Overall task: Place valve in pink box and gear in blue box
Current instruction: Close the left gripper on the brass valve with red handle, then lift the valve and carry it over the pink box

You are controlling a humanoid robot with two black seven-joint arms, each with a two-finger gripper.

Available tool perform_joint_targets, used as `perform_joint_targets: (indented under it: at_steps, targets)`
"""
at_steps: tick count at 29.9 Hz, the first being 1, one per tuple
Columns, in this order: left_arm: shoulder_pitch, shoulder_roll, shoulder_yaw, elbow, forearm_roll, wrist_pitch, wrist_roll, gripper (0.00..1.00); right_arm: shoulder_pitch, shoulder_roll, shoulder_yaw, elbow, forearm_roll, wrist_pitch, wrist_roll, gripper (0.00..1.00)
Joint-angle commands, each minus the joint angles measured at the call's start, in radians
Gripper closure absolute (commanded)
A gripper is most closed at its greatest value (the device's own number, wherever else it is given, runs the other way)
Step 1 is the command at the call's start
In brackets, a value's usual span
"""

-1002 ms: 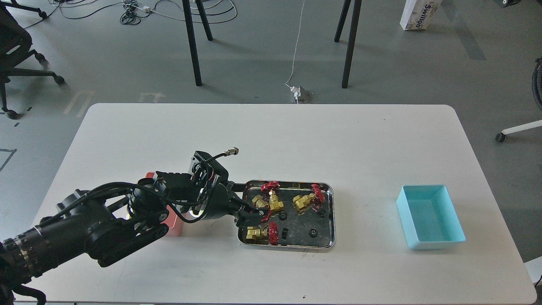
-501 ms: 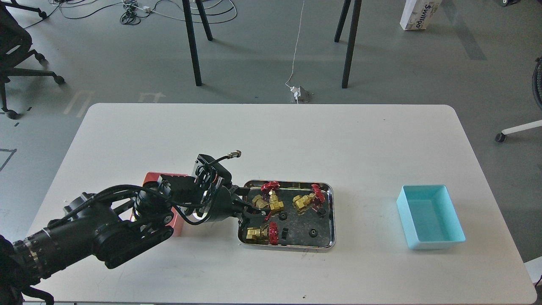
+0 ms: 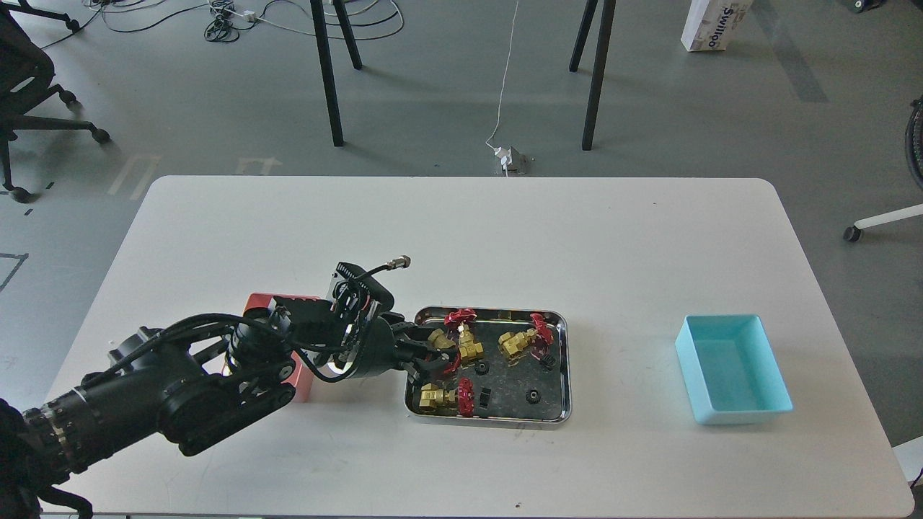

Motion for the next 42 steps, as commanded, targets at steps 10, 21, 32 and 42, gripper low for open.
perform_joint_targets:
  at_steps: [10,21,32,42]
  targets:
    - [0.001,0.018,-0.008,-0.018,-0.004,0.0,0.007,0.88,-0.002,0.015,-0.002,-0.017,-0.001,0.0,0.0,0.01]
    - [0.007,0.171,-0.017,-0.147,-0.054,0.0,0.009,0.88,-0.002,0.042,-0.003,-0.051,-0.029,0.003,0.0,0.01]
    - [0.004,0.375,-0.095,-0.288,-0.141,-0.005,0.01,0.88,-0.003,0.121,-0.005,-0.102,-0.088,0.003,0.0,0.01]
    - [0.006,0.529,-0.106,-0.353,-0.214,0.0,0.01,0.88,-0.002,0.176,-0.005,-0.14,-0.11,0.005,0.0,0.01]
